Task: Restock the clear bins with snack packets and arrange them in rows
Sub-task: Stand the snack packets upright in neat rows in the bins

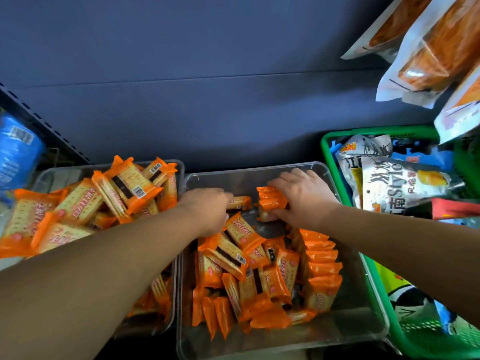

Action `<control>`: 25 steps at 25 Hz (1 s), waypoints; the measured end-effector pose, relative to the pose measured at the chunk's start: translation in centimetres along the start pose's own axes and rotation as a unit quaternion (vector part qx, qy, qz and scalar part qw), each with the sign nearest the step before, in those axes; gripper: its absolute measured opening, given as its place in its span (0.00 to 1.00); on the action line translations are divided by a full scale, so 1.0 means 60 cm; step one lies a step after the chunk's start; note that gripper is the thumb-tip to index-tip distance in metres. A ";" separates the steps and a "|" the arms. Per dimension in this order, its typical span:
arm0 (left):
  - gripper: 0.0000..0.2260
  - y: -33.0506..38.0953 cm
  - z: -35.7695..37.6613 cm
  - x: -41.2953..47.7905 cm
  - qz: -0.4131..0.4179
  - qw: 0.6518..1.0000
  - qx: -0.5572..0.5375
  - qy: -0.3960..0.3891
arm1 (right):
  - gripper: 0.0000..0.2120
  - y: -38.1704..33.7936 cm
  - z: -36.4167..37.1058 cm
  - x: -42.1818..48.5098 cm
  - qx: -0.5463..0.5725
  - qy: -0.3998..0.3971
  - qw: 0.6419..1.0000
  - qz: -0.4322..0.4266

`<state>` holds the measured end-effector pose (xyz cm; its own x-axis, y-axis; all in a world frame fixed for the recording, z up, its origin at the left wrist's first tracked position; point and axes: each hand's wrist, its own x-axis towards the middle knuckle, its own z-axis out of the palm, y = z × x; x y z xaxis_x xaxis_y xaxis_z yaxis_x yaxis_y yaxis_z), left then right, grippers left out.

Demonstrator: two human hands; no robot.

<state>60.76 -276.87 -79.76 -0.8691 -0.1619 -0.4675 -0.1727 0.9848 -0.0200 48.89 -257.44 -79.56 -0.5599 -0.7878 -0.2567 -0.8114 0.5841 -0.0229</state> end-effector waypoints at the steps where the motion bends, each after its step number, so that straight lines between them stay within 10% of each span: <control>1: 0.20 0.002 0.002 0.003 0.000 1.000 0.012 -0.002 | 0.36 -0.004 0.006 -0.001 -0.008 0.003 1.000 0.002; 14: 0.30 0.001 -0.003 0.015 0.019 0.992 -0.070 -0.103 | 0.27 0.006 0.021 -0.014 -0.003 0.058 0.998 -0.013; 25: 0.07 -0.009 -0.035 -0.035 -0.047 0.939 -0.334 0.069 | 0.28 0.002 0.013 -0.019 -0.123 0.025 0.992 -0.034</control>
<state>61.70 -277.17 -76.94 -0.8793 -0.2972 -0.3721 -0.4634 0.7141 0.5247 49.57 -256.35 -80.05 -0.5055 -0.8360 -0.2134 -0.8603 0.4693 0.1991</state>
